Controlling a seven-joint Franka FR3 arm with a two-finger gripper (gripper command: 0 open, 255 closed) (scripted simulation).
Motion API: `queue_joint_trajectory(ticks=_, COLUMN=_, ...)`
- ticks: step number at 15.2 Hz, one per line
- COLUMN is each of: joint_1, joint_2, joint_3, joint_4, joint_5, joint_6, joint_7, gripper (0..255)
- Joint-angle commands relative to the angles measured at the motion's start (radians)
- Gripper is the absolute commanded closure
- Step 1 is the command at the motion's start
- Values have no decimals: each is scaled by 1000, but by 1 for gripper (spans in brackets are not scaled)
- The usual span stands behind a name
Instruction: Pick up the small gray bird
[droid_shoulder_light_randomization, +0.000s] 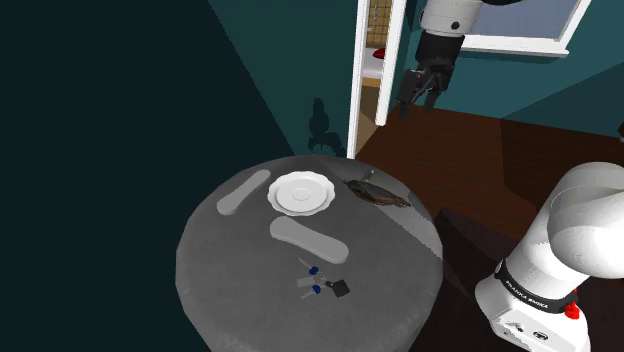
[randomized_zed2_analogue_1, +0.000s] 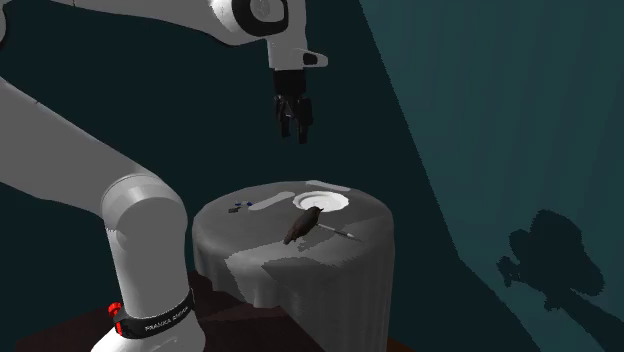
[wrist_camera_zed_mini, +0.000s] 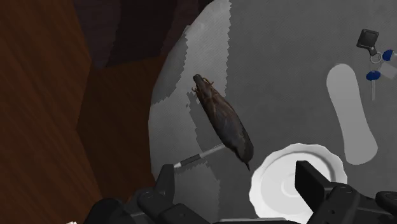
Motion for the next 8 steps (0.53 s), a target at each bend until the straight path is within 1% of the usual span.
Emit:
queue_joint_trajectory(ticks=1, joint_1=0, joint_2=0, joint_3=0, joint_4=0, joint_5=0, joint_6=0, joint_7=0, gripper=0)
queue_joint_trajectory(ticks=5, joint_1=22, joint_2=1, joint_3=-12, joint_4=-139, joint_5=-1, joint_6=168, joint_7=-63, gripper=0)
queue_joint_trajectory(ticks=8, joint_1=40, joint_2=23, joint_3=-23, joint_4=-229, joint_5=-1, joint_6=302, joint_7=-111, gripper=0)
